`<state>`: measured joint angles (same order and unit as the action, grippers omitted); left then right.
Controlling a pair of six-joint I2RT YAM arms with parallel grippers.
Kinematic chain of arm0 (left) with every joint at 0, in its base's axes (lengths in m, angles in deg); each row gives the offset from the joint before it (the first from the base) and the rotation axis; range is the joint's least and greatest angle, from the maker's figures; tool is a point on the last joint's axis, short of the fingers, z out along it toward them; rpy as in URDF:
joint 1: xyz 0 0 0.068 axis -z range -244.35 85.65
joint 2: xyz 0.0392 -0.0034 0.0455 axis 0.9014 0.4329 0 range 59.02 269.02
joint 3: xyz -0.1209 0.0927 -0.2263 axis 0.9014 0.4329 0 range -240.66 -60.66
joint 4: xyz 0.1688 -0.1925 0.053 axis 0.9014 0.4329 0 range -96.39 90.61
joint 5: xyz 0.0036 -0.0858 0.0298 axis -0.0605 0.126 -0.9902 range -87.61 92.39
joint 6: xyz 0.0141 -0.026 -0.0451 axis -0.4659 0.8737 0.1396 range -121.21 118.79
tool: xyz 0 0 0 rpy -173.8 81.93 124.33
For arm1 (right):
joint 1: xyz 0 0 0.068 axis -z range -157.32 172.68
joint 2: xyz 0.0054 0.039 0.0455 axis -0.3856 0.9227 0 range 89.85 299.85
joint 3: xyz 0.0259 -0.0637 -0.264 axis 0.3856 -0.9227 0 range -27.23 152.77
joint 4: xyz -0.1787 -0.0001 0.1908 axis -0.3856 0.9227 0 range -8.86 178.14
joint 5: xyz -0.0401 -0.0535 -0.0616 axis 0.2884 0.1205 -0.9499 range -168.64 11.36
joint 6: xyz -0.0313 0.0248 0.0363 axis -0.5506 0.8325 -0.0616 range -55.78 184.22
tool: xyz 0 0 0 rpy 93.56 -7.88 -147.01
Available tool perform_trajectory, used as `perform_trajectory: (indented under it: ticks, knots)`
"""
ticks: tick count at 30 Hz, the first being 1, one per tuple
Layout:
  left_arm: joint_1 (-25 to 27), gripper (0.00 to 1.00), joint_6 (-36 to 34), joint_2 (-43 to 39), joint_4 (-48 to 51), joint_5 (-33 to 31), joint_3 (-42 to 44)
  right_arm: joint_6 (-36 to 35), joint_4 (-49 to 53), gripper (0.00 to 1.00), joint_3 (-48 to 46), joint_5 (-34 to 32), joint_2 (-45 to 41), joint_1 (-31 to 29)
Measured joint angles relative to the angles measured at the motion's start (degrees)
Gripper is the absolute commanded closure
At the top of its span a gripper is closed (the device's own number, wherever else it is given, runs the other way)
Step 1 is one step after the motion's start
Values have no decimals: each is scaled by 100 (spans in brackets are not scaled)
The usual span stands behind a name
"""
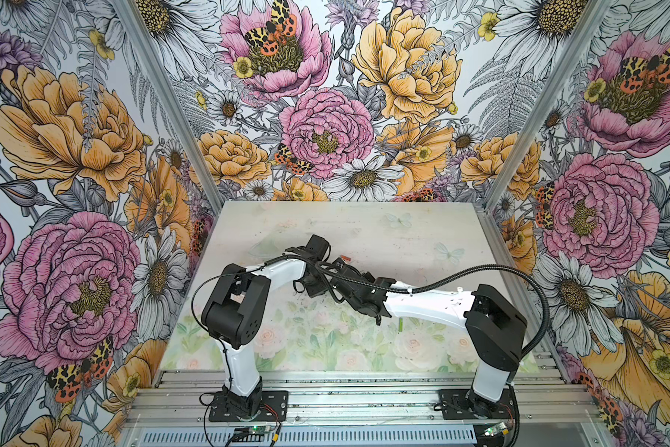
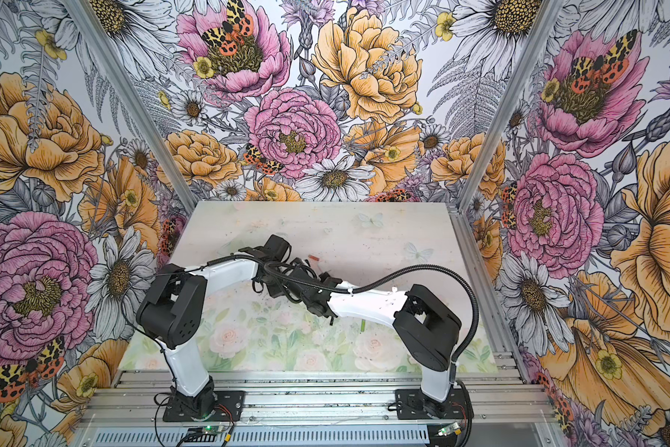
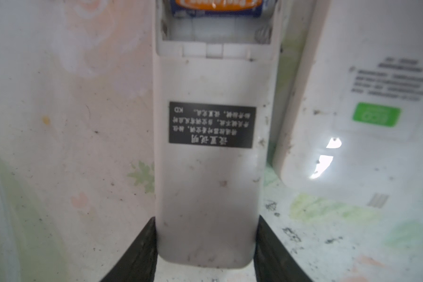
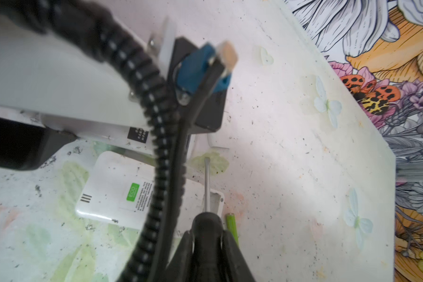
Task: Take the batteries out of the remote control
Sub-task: 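Lift the screwdriver away from the remote with the right gripper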
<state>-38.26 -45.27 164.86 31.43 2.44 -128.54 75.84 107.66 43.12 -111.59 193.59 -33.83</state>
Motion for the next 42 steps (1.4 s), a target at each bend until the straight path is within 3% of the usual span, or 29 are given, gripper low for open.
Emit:
perform_trajectory:
  ticks: [6,13,21,29,42]
  knots:
    - [4,100,20,-39,-109,-28,96,98,-162,100,-190,839,-568,450]
    - [4,100,42,-387,-221,-44,415,-411,474,100,-50,2496,-1685,1886]
    - [9,100,42,-372,-275,28,321,-1287,1593,100,505,3744,-1567,2135]
    - [157,100,37,-48,-387,107,-50,-1478,1989,100,1421,4129,-684,2162]
    - [192,100,31,90,-339,105,-48,-1534,2500,100,1941,4028,-192,2092]
